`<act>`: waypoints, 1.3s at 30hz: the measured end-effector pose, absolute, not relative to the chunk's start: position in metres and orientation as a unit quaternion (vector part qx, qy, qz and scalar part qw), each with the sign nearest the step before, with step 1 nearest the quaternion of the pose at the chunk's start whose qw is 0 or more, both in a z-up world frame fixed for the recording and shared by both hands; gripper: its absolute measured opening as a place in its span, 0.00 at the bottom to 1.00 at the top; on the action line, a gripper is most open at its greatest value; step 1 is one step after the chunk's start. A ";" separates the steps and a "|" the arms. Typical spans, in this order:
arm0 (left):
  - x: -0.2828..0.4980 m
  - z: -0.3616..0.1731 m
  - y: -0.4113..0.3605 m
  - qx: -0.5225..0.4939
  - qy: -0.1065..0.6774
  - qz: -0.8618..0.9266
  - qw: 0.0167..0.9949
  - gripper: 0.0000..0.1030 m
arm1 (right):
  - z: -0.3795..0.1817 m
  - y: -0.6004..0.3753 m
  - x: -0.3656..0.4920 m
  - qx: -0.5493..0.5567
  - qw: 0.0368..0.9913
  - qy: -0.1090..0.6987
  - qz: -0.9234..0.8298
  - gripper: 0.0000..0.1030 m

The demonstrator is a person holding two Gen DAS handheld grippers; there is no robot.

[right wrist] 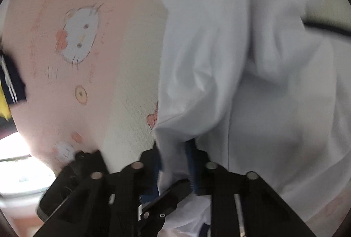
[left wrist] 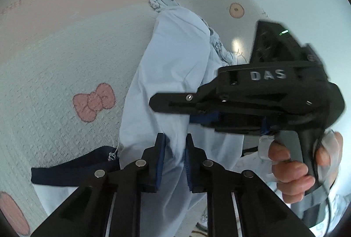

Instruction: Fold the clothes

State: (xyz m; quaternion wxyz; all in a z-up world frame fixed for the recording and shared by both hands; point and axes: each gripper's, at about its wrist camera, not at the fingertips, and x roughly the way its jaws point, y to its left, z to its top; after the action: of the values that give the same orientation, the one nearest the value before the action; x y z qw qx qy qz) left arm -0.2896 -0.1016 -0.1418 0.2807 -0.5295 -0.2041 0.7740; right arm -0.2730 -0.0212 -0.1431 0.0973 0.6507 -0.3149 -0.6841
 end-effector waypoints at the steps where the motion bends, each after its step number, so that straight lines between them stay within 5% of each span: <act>1: -0.289 -0.140 -0.102 -0.527 -0.206 0.775 0.280 0.14 | -0.133 -0.030 -0.274 0.640 0.116 -0.283 -0.705 0.12; 9: -0.278 -0.115 -0.132 -0.485 -0.247 0.801 0.249 0.10 | -0.100 -0.084 -0.272 0.624 0.195 -0.196 -0.731 0.08; 26: -0.203 -0.063 -0.257 -0.410 -0.299 0.852 0.131 0.09 | -0.060 -0.229 -0.249 0.632 0.335 -0.169 -0.678 0.09; 39: -0.175 -0.105 -0.288 -0.467 -0.260 0.845 0.027 0.09 | -0.103 -0.282 -0.218 0.669 0.355 -0.083 -0.648 0.08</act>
State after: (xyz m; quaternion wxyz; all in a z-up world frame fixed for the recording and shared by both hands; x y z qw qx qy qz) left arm -0.1747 -0.2882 -0.1048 0.0272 -0.4673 -0.2597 0.8447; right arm -0.2178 -0.2817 -0.1030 0.3548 0.6689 -0.0829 -0.6479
